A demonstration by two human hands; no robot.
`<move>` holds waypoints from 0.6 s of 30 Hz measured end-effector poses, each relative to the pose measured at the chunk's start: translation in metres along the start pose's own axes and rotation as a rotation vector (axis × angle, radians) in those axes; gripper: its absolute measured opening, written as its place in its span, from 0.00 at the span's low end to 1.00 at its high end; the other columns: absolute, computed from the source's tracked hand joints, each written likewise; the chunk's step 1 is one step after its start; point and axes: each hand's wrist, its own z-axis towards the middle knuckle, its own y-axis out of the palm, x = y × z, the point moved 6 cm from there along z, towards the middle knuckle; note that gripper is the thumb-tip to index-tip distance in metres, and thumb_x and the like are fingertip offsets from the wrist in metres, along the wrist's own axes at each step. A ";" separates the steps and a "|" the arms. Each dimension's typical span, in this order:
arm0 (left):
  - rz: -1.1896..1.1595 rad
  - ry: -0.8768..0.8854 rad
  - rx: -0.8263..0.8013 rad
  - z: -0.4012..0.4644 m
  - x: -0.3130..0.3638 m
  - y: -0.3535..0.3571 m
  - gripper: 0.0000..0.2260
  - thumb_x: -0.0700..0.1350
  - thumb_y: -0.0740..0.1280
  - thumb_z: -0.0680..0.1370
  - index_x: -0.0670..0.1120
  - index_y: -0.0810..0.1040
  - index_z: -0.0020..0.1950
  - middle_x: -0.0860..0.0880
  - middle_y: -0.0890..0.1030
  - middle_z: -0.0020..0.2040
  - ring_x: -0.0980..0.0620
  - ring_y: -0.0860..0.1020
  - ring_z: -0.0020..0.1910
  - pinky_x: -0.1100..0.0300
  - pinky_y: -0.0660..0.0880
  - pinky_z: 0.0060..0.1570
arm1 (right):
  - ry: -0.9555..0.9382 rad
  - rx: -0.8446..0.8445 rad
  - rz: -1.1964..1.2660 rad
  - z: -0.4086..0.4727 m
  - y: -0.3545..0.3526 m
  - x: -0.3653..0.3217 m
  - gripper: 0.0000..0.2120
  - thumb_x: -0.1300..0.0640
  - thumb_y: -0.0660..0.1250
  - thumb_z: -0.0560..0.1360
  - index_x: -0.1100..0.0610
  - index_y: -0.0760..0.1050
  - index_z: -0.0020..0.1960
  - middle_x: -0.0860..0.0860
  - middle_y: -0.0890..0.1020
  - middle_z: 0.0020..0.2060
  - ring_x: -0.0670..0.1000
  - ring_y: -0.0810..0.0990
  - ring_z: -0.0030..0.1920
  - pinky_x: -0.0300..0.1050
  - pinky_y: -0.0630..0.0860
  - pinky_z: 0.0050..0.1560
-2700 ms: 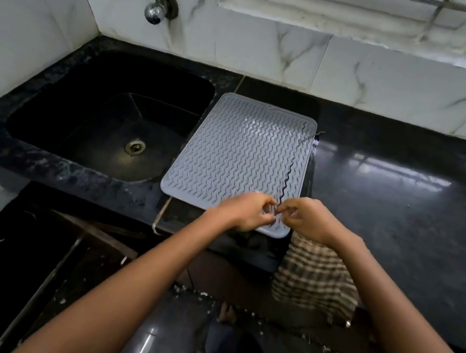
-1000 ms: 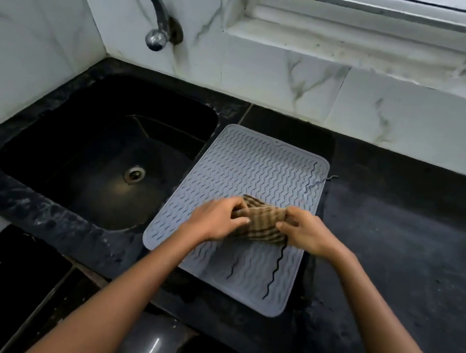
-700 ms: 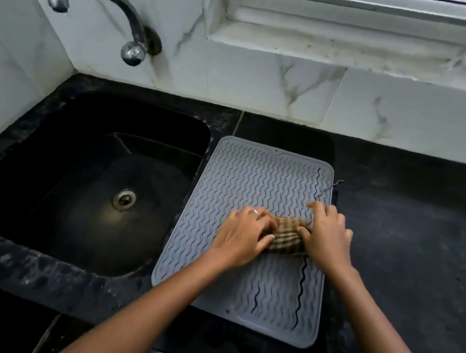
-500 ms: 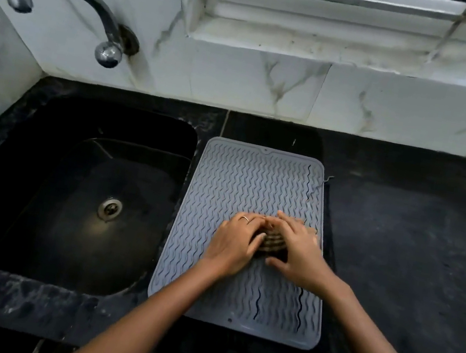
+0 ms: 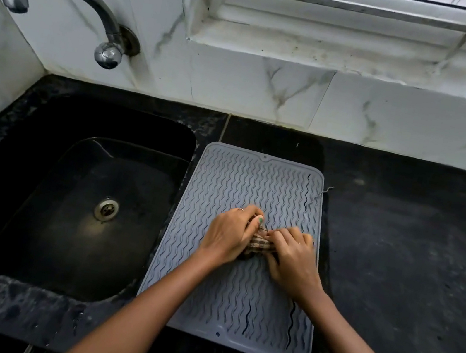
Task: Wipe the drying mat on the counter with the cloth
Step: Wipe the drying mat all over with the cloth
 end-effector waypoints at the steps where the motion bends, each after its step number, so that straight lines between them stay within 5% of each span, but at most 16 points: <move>1: -0.006 -0.019 0.013 0.003 -0.002 0.000 0.12 0.51 0.54 0.83 0.50 0.75 0.54 0.52 0.80 0.42 0.54 0.76 0.40 0.58 0.71 0.41 | 0.035 0.018 0.071 0.001 -0.001 0.003 0.10 0.63 0.71 0.67 0.61 0.77 0.49 0.55 0.82 0.46 0.59 0.78 0.52 0.54 0.73 0.47; 5: 0.028 -0.139 0.179 0.015 -0.017 -0.007 0.15 0.52 0.53 0.81 0.49 0.77 0.53 0.52 0.79 0.48 0.54 0.73 0.49 0.59 0.62 0.47 | 0.279 0.277 0.494 -0.002 -0.020 0.028 0.16 0.69 0.68 0.71 0.64 0.74 0.59 0.59 0.78 0.59 0.54 0.74 0.62 0.50 0.71 0.62; 8: 0.088 -0.147 0.164 0.035 -0.019 -0.004 0.13 0.50 0.57 0.81 0.49 0.75 0.61 0.50 0.78 0.60 0.51 0.72 0.61 0.57 0.64 0.57 | 0.337 0.430 0.391 0.000 -0.039 0.039 0.18 0.71 0.64 0.73 0.62 0.72 0.62 0.58 0.76 0.63 0.54 0.75 0.61 0.48 0.72 0.61; 10: 0.123 -0.145 0.071 0.054 -0.018 0.004 0.17 0.50 0.58 0.81 0.48 0.70 0.69 0.49 0.71 0.71 0.48 0.65 0.72 0.52 0.59 0.70 | 0.283 0.306 0.173 0.005 -0.034 0.034 0.21 0.73 0.63 0.71 0.61 0.74 0.62 0.58 0.75 0.65 0.59 0.74 0.64 0.59 0.70 0.61; 13: 0.187 -0.137 -0.069 0.082 -0.020 0.017 0.23 0.51 0.55 0.82 0.48 0.59 0.77 0.48 0.60 0.78 0.48 0.54 0.78 0.51 0.48 0.75 | 0.176 -0.004 -0.052 -0.001 -0.001 0.029 0.27 0.73 0.66 0.69 0.55 0.73 0.65 0.58 0.73 0.67 0.65 0.71 0.66 0.68 0.66 0.62; 18: 0.278 -0.125 -0.224 0.099 -0.035 0.038 0.26 0.54 0.51 0.83 0.49 0.49 0.79 0.49 0.51 0.80 0.49 0.47 0.79 0.51 0.41 0.76 | 0.083 0.110 -0.156 0.015 -0.003 0.053 0.19 0.66 0.67 0.69 0.53 0.80 0.58 0.55 0.82 0.56 0.60 0.81 0.49 0.55 0.76 0.44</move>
